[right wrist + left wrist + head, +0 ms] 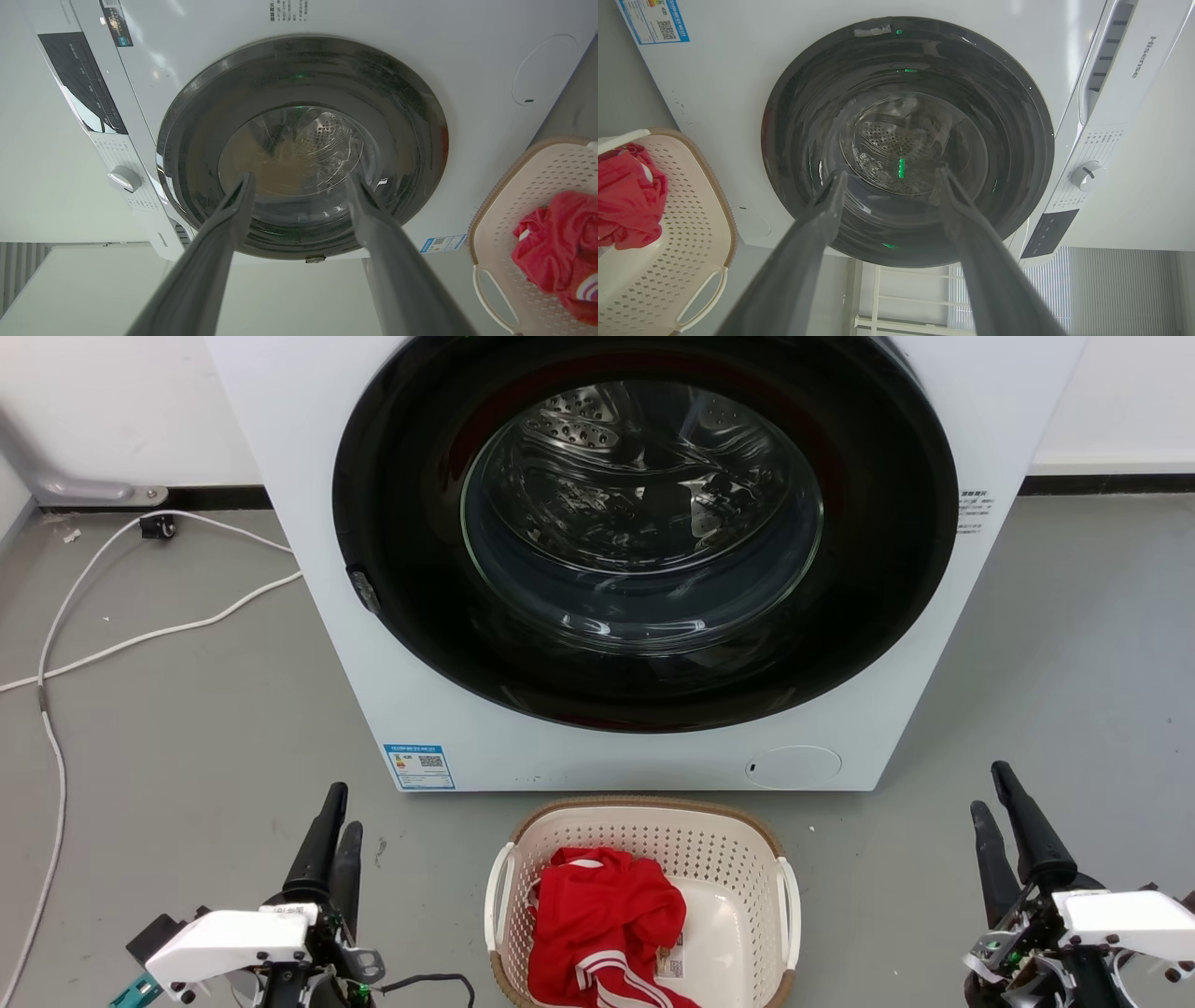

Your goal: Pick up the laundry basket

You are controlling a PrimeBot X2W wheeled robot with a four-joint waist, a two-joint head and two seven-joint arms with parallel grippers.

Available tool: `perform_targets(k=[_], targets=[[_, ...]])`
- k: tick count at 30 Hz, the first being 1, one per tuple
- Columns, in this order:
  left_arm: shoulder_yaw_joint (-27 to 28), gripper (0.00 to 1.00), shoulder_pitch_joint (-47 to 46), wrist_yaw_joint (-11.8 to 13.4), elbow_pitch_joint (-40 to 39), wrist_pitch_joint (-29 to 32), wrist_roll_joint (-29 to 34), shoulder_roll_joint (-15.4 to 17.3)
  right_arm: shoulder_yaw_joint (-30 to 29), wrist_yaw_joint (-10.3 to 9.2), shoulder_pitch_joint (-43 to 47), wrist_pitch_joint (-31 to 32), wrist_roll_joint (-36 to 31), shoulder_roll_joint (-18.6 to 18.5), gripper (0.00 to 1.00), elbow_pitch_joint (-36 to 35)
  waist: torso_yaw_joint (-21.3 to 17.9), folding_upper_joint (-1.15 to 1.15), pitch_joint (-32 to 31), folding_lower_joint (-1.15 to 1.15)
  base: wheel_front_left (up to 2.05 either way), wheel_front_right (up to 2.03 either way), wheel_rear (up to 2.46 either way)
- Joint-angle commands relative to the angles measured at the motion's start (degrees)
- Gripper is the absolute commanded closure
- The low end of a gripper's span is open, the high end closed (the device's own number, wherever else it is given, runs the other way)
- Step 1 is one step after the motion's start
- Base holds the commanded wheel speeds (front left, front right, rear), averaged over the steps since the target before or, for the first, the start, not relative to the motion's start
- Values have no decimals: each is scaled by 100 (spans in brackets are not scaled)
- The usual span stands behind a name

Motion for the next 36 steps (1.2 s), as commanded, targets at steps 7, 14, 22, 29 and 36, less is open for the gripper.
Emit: perform_targets(k=[7,14,22,29,36], targets=[[-40,0,-202,-1,-142,-207,568,24,-13,1,-120,-207,-608,-11,0,-137,8,0,1,0,0,0,0],[-51,0,-194,33,-317,-378,1436,21,-58,1,-97,-380,-1743,-6,0,-329,16,0,2,0,0,0,0],[-256,0,-172,223,-501,-558,2434,18,-25,1,-52,-562,-2992,-2,0,-530,26,0,1,0,0,0,0],[-391,0,-177,362,-571,-704,3256,15,39,1,-20,-709,-3947,1,0,-632,30,0,0,0,0,0,0],[-489,0,-185,500,-599,-841,3996,13,80,1,27,-846,-4672,4,0,-695,38,0,-8,0,0,0,0]])
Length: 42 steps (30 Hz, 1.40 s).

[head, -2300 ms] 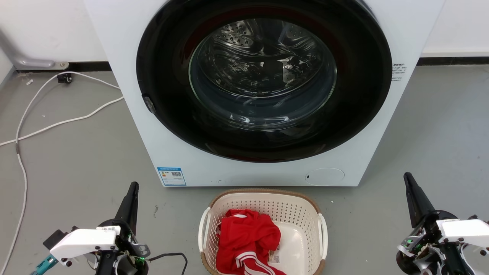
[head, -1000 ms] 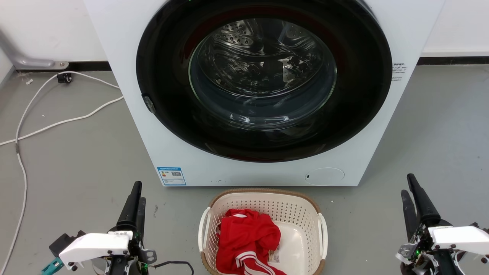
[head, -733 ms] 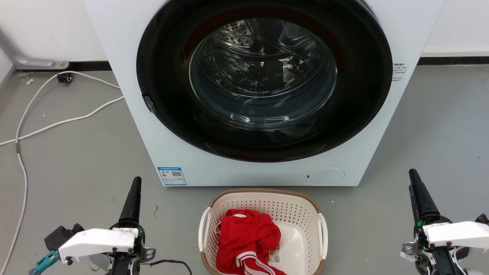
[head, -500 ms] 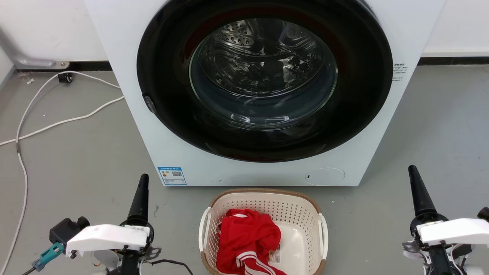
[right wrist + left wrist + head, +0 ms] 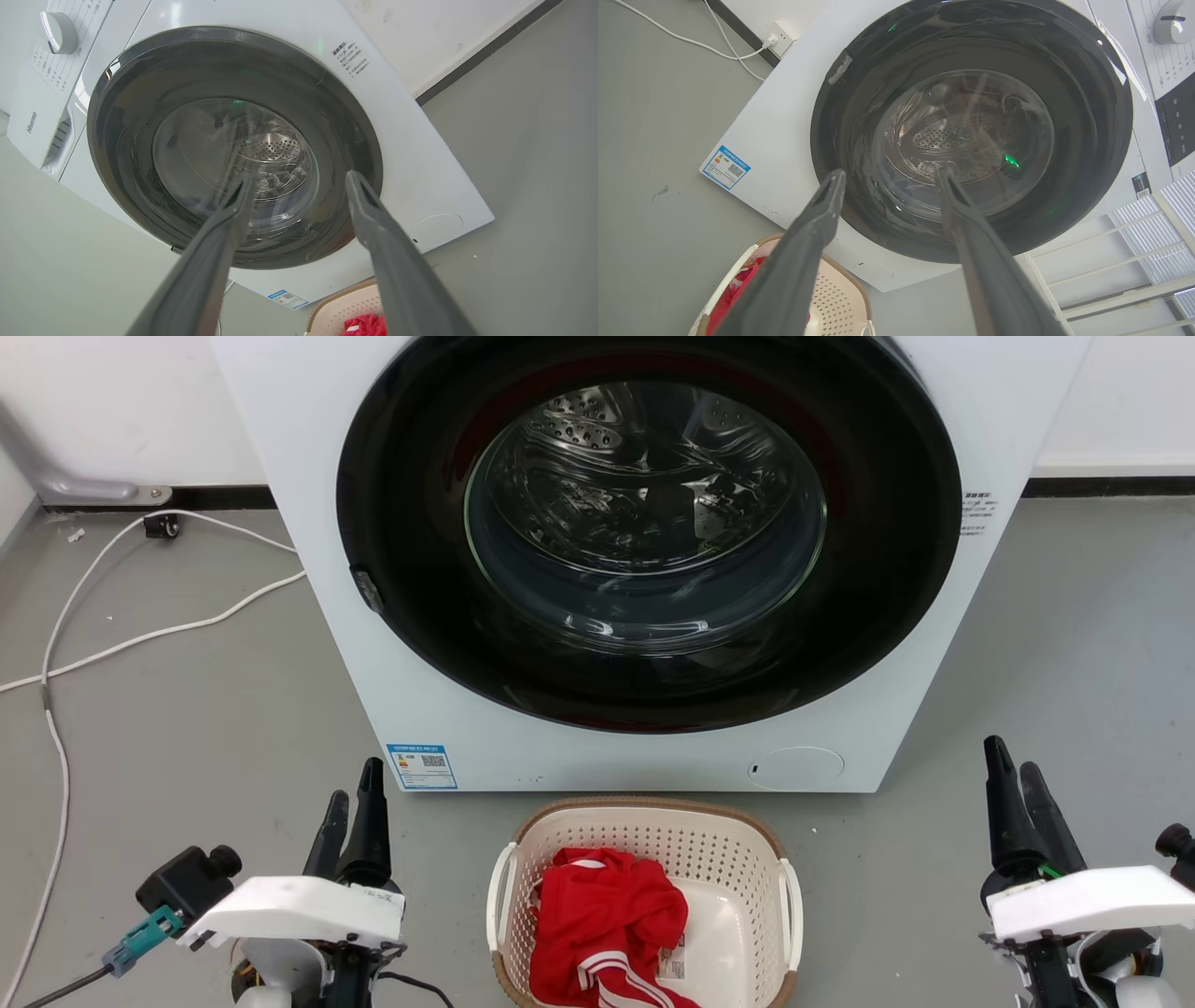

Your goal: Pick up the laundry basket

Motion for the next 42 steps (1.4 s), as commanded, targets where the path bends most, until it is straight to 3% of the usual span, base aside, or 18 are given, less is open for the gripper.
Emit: perform_targets(k=[1,42], targets=[[-20,0,-158,29,-90,-56,213,17,13,1,-15,-54,-215,-8,0,-104,3,0,-1,0,0,0,0],[-382,0,-362,279,3,-703,3305,1,117,1,88,-604,-3294,11,0,-1,70,0,-13,0,0,0,0]])
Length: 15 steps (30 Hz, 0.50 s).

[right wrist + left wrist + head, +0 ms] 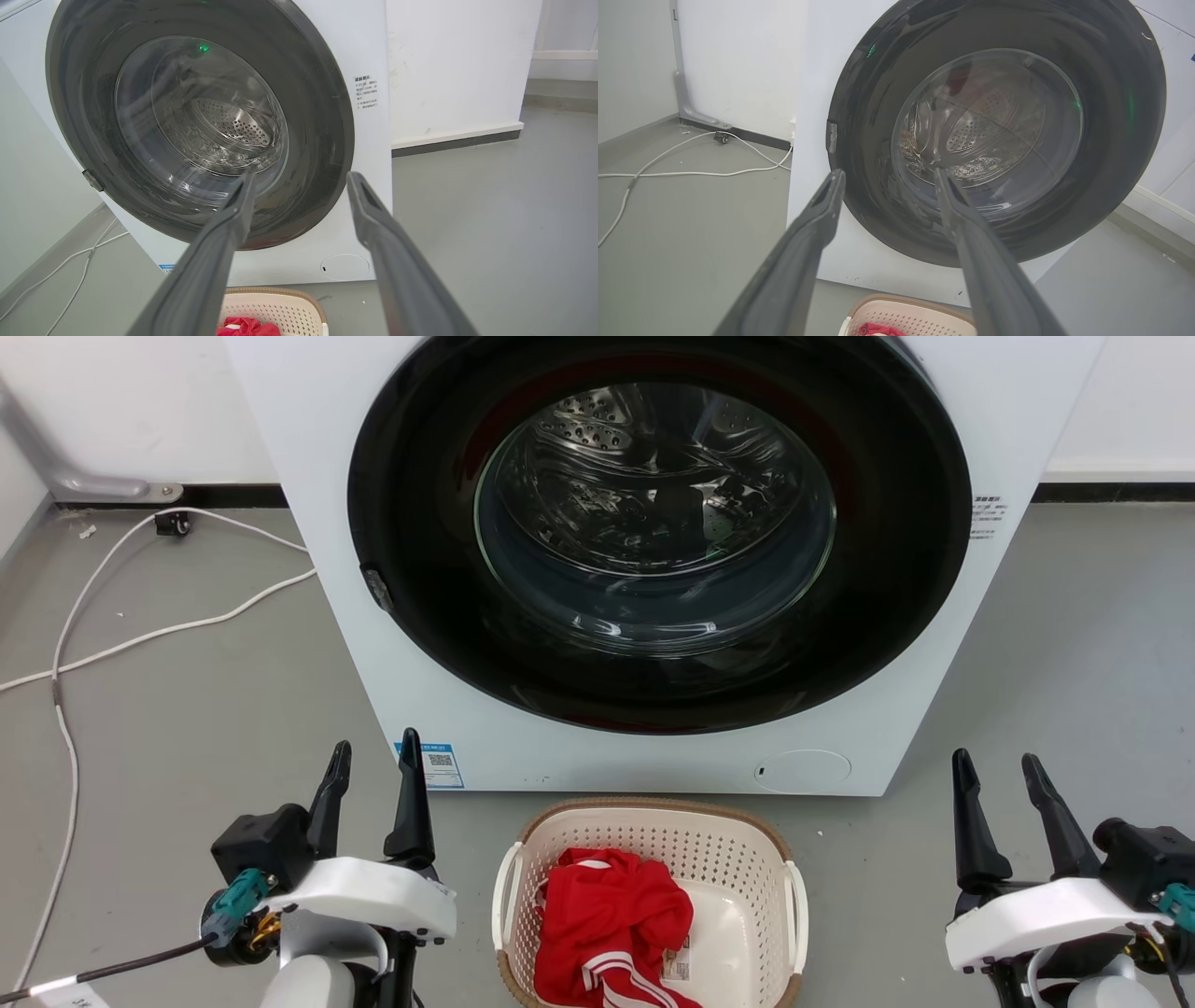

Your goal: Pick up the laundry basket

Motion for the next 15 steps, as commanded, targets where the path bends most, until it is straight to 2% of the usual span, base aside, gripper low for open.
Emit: perform_targets(k=[1,15], targets=[[-20,0,-131,25,-22,-63,181,3,10,-1,14,-28,-186,7,0,-23,3,0,-3,0,0,0,0],[-91,0,-153,157,77,-247,1053,-2,16,-2,86,-97,-1030,13,0,-48,29,0,-32,0,0,0,0]])
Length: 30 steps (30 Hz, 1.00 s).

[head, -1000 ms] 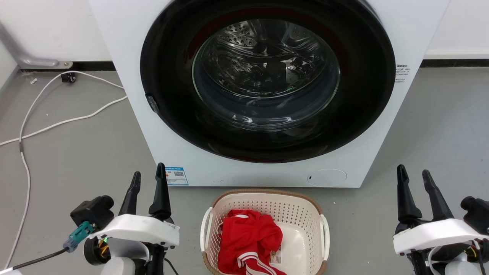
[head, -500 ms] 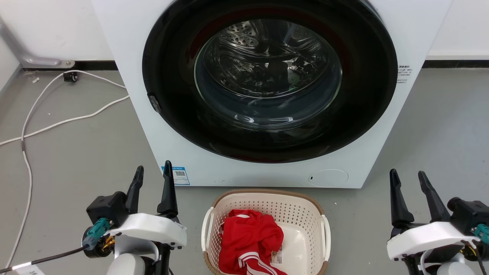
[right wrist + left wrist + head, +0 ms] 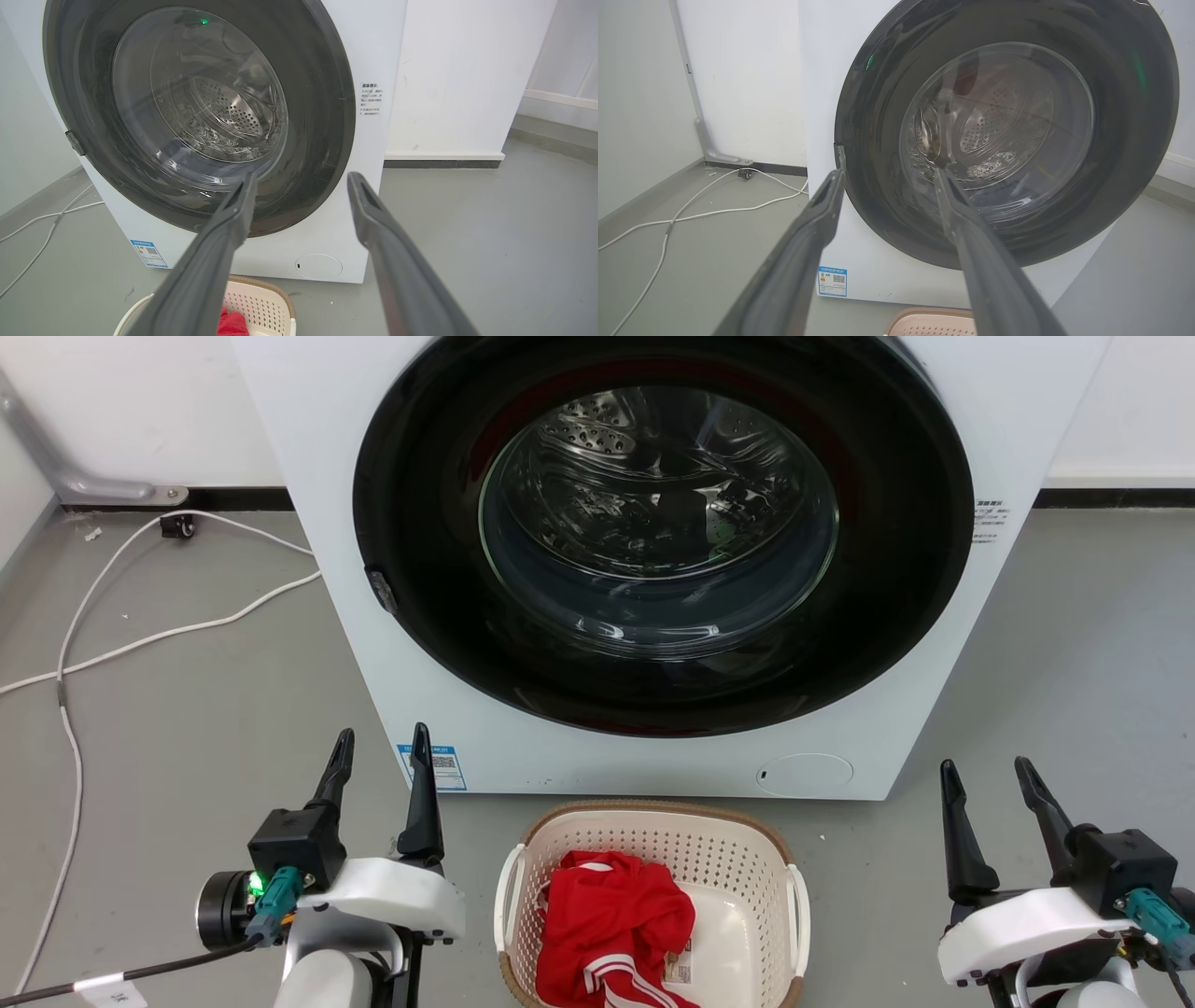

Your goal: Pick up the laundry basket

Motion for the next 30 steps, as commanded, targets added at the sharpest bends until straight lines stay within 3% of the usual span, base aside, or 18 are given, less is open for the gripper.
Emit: perform_targets(k=[1,21,30], targets=[[-12,0,-75,12,-6,-41,110,2,2,-2,25,-41,-91,12,0,-37,2,0,0,0,0,0,0],[-93,0,-122,40,203,-247,760,-6,-22,-2,28,-248,-788,19,0,24,5,0,6,0,0,0,0],[-122,0,-125,50,260,-240,628,-6,-46,-2,21,-249,-621,20,0,68,4,0,0,0,0,0,0]])
